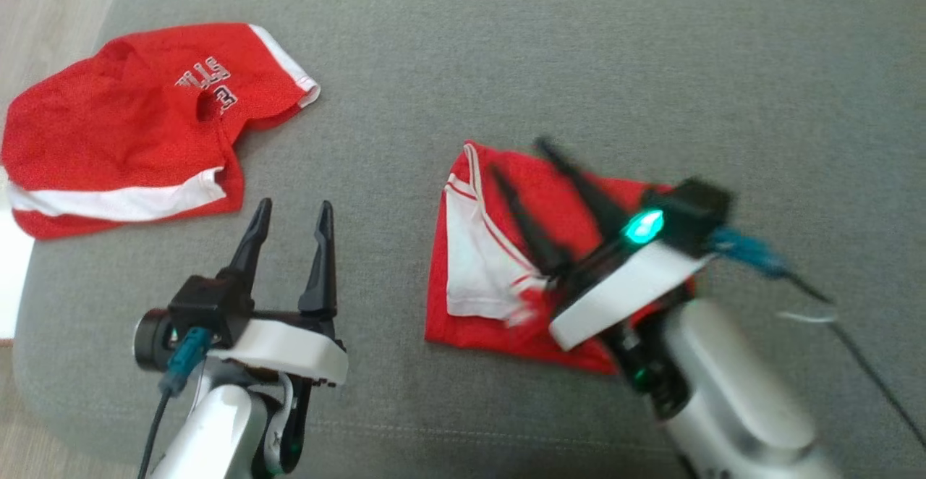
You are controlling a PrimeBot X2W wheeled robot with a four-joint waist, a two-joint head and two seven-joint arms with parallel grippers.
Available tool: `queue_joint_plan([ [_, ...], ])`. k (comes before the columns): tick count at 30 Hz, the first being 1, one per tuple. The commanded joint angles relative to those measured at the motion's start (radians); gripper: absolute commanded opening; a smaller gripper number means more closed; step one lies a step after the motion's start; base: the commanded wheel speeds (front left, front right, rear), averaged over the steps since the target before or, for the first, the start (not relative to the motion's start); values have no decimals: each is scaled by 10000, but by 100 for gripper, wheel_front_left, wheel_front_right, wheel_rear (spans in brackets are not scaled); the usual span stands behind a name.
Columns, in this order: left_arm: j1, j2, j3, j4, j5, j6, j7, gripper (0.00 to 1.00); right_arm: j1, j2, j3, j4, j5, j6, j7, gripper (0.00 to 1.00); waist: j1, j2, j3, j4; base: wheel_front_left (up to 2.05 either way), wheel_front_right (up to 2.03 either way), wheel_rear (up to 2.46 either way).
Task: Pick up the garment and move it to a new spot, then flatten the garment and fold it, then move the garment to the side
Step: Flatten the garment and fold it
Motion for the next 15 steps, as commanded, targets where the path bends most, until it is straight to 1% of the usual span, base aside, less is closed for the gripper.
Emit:
queue_joint_plan([
  [1,-358,123,476,-333,72,93,-105,100,-235,192,-323,-663,-422,39,-285,100,0,-1,-66,-100,0,0,0],
  [4,-287,177,577,-386,44,149,-108,100,46,181,-1484,-1297,-1386,39,-470,100,0,-1,-134,-246,0,0,0],
  [7,-195,238,685,-448,1,205,-110,100,610,-39,-2765,-1865,-2208,39,-341,100,0,-1,-206,-396,0,0,0],
  [12,-23,376,834,-497,-72,280,-106,100,1881,-303,-4618,-2712,-2844,39,84,100,0,-1,-342,-631,0,0,0],
  [13,32,444,884,-491,-111,293,-79,100,2411,-352,-5194,-3009,-2996,39,218,100,0,-1,-431,-716,0,0,0],
  [15,97,524,944,-484,-132,323,-62,100,2909,-340,-5621,-3276,-3098,39,363,100,0,-1,-549,-812,0,0,0],
])
